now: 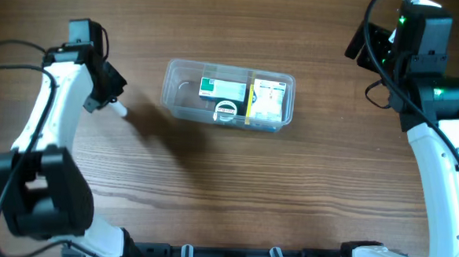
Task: Pack container
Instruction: 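Carry the Calamol bottle with left gripper over the container's left end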
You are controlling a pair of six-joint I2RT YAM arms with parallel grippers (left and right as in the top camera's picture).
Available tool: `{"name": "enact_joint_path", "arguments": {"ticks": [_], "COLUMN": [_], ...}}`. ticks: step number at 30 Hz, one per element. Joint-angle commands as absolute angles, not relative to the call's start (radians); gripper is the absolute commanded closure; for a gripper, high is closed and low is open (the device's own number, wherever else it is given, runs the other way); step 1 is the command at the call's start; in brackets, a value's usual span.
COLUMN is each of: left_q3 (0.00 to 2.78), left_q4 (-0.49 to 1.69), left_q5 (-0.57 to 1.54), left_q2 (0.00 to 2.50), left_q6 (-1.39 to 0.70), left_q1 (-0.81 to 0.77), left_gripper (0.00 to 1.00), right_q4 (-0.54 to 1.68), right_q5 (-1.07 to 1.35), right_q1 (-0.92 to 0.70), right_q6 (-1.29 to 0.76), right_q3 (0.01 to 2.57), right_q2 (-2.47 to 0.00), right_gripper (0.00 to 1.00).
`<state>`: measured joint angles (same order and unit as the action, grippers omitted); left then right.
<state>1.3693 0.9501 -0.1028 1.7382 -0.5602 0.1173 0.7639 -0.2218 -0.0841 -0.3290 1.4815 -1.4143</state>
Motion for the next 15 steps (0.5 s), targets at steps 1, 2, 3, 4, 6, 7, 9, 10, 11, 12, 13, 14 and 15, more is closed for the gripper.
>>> {"name": "enact_joint_path", "arguments": {"ticks": [1,2,3,4,6,7,9,10,11,12,13,14,15], "left_q3": [1.443,1.443,1.443,1.443,1.443,1.443,1.443,1.443,1.443,1.443,1.443,1.443,1.442], "left_q4": [0.958,0.957,0.955,0.953,0.947,0.941,0.917,0.904,0.89,0.876,0.862,0.85,0.841], "left_q5": [-0.009,0.013,0.027,0.044,0.052,0.052,0.052,0.052,0.051,0.051,0.046,0.031,0.01], "left_q2": [1.602,1.58,1.557,1.535,1.496,1.483,1.449,1.438,1.43,1.423,1.422,1.422,1.424], "left_q6": [-0.433,-0.42,-0.413,-0.398,-0.382,-0.372,-0.342,-0.326,-0.306,-0.282,-0.261,-0.246,-0.234], "left_q1": [0.084,0.074,0.06,0.046,0.012,-0.004,-0.059,-0.087,-0.117,-0.148,-0.181,-0.212,-0.243], "left_gripper": [0.78,0.78,0.78,0.79,0.8,0.8,0.8,0.8,0.8,0.8,0.8,0.79,0.79], "right_q4": [0.764,0.764,0.764,0.764,0.764,0.764,0.764,0.764,0.764,0.764,0.764,0.764,0.764], "right_q5": [-0.232,-0.232,-0.232,-0.232,-0.232,-0.232,-0.232,-0.232,-0.232,-0.232,-0.232,-0.232,-0.232], "right_q1": [-0.085,-0.085,-0.085,-0.085,-0.085,-0.085,-0.085,-0.085,-0.085,-0.085,-0.085,-0.085,-0.085], "right_q6": [-0.343,-0.343,-0.343,-0.343,-0.343,-0.343,-0.343,-0.343,-0.343,-0.343,-0.343,-0.343,-0.343], "right_q3": [1.48,1.48,1.48,1.48,1.48,1.48,1.48,1.48,1.48,1.48,1.48,1.48,1.48], "right_q2": [-1.421,-1.421,-1.421,-1.421,-1.421,-1.421,-1.421,-1.421,-1.421,-1.421,-1.421,-1.421,-1.421], "right_gripper": [0.0,0.0,0.0,0.0,0.0,0.0,0.0,0.0,0.0,0.0,0.0,0.0,0.0]}}
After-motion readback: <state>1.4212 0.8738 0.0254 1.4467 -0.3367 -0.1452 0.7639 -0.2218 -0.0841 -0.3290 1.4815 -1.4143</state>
